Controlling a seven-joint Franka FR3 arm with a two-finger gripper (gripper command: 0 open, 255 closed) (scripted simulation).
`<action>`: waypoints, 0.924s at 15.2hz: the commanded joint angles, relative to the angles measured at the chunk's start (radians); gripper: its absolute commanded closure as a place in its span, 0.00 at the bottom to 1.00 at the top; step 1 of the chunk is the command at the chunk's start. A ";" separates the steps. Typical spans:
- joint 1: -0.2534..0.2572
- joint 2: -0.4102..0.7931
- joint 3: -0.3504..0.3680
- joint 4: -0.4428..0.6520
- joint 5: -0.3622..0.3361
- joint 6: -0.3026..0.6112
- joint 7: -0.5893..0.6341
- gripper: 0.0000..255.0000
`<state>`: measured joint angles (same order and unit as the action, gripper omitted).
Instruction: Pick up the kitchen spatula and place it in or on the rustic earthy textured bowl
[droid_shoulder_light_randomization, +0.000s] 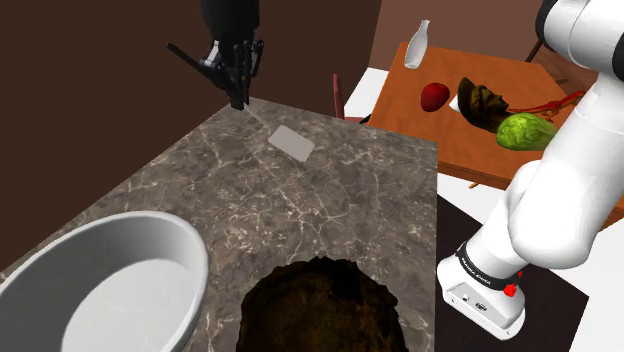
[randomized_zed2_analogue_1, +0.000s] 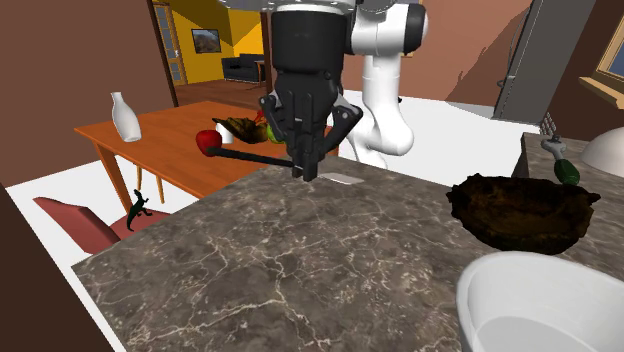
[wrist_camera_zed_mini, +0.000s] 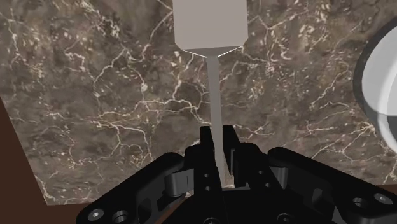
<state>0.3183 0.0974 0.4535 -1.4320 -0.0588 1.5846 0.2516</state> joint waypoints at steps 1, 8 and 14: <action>0.004 0.013 0.002 0.043 -0.006 -0.032 0.003 1.00; 0.037 -0.094 0.036 -0.052 0.036 -0.034 0.076 1.00; 0.084 -0.199 0.085 -0.149 0.084 -0.030 0.174 1.00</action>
<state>0.3969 -0.0749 0.5339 -1.5632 0.0121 1.5600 0.4139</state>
